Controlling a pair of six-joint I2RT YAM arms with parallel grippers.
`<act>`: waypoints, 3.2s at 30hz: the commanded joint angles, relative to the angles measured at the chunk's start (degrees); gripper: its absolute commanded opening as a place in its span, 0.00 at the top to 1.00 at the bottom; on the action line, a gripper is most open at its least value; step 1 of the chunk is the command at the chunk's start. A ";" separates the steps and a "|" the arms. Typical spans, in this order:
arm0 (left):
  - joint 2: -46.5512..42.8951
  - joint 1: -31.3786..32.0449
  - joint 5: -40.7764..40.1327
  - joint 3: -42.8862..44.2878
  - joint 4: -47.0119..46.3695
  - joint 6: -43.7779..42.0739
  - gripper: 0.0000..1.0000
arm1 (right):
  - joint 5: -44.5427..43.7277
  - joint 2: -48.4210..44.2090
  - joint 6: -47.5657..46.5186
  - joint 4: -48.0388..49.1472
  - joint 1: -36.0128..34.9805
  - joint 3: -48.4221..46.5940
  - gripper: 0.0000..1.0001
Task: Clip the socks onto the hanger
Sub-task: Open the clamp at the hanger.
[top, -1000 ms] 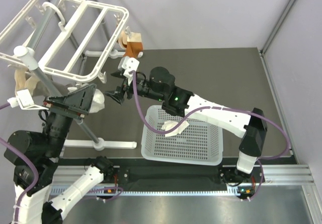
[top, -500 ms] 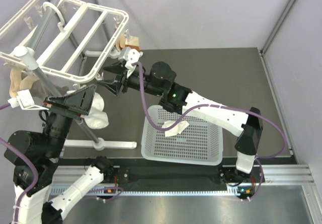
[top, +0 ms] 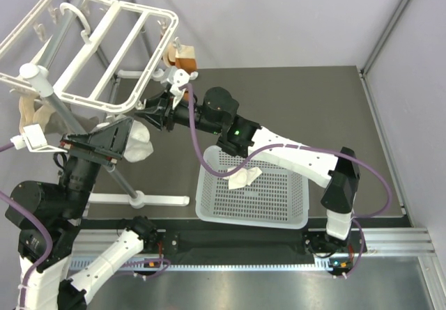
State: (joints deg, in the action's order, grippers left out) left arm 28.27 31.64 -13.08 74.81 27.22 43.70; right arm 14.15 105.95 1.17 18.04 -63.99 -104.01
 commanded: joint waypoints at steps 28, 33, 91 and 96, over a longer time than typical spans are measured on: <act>13.39 0.09 -0.81 9.04 6.44 -7.84 0.43 | -1.67 -7.34 1.82 -14.87 0.09 -4.27 1.00; 12.07 0.09 -0.98 7.90 7.31 -9.16 0.42 | -1.76 -6.81 1.73 -17.16 0.09 -6.21 1.00; 2.84 0.09 -2.03 5.44 3.54 -4.24 0.39 | 0.26 -5.58 1.91 23.26 2.81 18.13 0.46; 2.58 0.18 -2.48 5.09 3.71 -4.42 0.39 | 1.05 -5.23 0.94 23.01 3.34 17.26 0.48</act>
State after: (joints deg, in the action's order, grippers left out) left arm 31.38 31.94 -15.70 78.87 33.04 40.34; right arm 13.34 101.73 3.66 36.01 -61.12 -85.41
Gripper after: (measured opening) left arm 0.614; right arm 0.531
